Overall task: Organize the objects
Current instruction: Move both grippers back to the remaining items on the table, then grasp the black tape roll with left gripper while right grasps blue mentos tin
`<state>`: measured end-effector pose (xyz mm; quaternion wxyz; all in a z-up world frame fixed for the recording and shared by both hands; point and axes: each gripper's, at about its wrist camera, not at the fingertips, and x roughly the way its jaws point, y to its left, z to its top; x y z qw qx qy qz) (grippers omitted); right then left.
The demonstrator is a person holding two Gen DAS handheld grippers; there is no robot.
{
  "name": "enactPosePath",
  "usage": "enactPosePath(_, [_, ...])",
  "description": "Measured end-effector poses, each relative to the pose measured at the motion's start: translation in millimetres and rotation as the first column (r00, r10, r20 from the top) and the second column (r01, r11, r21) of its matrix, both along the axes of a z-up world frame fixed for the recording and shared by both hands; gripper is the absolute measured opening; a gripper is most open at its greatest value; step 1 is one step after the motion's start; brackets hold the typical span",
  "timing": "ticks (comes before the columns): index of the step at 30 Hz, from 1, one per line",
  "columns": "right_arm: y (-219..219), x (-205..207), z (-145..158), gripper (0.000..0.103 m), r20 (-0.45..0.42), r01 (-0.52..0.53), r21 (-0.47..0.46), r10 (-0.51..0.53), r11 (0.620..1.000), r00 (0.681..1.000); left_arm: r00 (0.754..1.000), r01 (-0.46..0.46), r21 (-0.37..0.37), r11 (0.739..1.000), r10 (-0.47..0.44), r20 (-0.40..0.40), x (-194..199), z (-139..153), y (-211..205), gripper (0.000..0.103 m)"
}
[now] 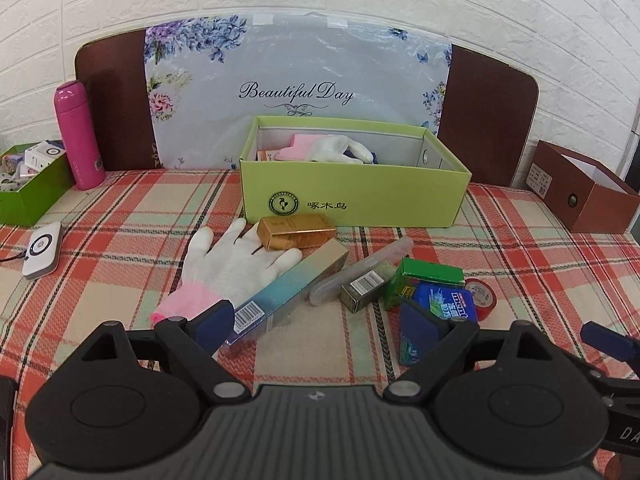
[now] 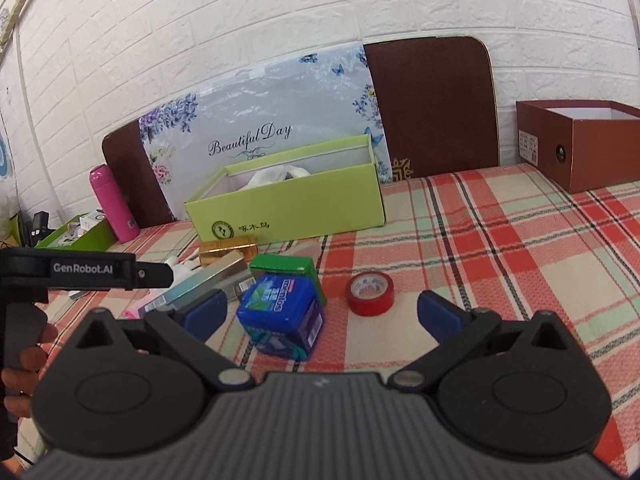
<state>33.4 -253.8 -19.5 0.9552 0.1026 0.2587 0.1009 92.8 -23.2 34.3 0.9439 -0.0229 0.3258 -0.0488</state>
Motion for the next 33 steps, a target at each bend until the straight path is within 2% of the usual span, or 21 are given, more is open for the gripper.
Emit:
enactPosePath(6, [11,-5,-10,0.103,-0.032,-0.039,0.014,0.04,0.999,0.999,0.999,-0.023,-0.047,0.999,0.021,-0.04,-12,-15,16,0.092])
enactPosePath(10, [19,-6,-16,0.103,-0.047,-0.049,-0.02,0.048,0.999,0.998,0.996,-0.028,-0.098,0.995,0.02,-0.088,-18,-30,28,0.092])
enactPosePath(13, [17,-5,-19,0.103,-0.053,-0.002,-0.051,0.0,0.999,0.999,0.993,-0.008,-0.14,0.99,-0.009,-0.121,-20,-38,27,0.092])
enactPosePath(17, [4,-5,-19,0.103,-0.053,0.059,-0.058,-0.062,0.997,0.997,0.989,0.068,-0.179,0.981,-0.09,-0.12,-20,-45,8,0.087])
enactPosePath(18, [2,-5,-18,0.103,-0.051,0.069,-0.062,-0.072,0.996,0.996,0.987,0.091,-0.184,0.979,-0.114,-0.117,-19,-47,2,0.083])
enactPosePath(20, [-3,-5,-18,0.103,-0.049,0.088,-0.072,-0.091,0.994,0.995,0.982,0.123,-0.183,0.976,-0.145,-0.117,-15,-53,-8,0.066])
enactPosePath(22, [-7,-2,-17,0.102,-0.055,0.103,-0.084,-0.107,0.991,0.993,0.975,0.137,-0.202,0.97,-0.168,-0.145,-7,-62,-10,0.031])
enactPosePath(23, [-8,-1,-17,0.1,-0.059,0.107,-0.089,-0.113,0.99,0.992,0.97,0.14,-0.224,0.964,-0.178,-0.162,-4,-67,-8,0.024])
enactPosePath(25, [-5,5,-16,0.097,-0.063,0.097,-0.097,-0.103,0.991,0.993,0.966,0.142,-0.252,0.957,-0.189,-0.177,-3,-73,1,0.021])
enactPosePath(28, [12,22,-17,0.094,-0.077,0.042,-0.11,-0.051,0.993,0.996,0.973,0.117,-0.229,0.966,-0.159,-0.17,-6,-70,15,0.021])
enactPosePath(33, [53,53,-28,0.086,-0.098,-0.034,-0.107,0.024,0.994,0.995,0.979,0.092,-0.236,0.967,-0.132,-0.158,-8,-66,33,0.021])
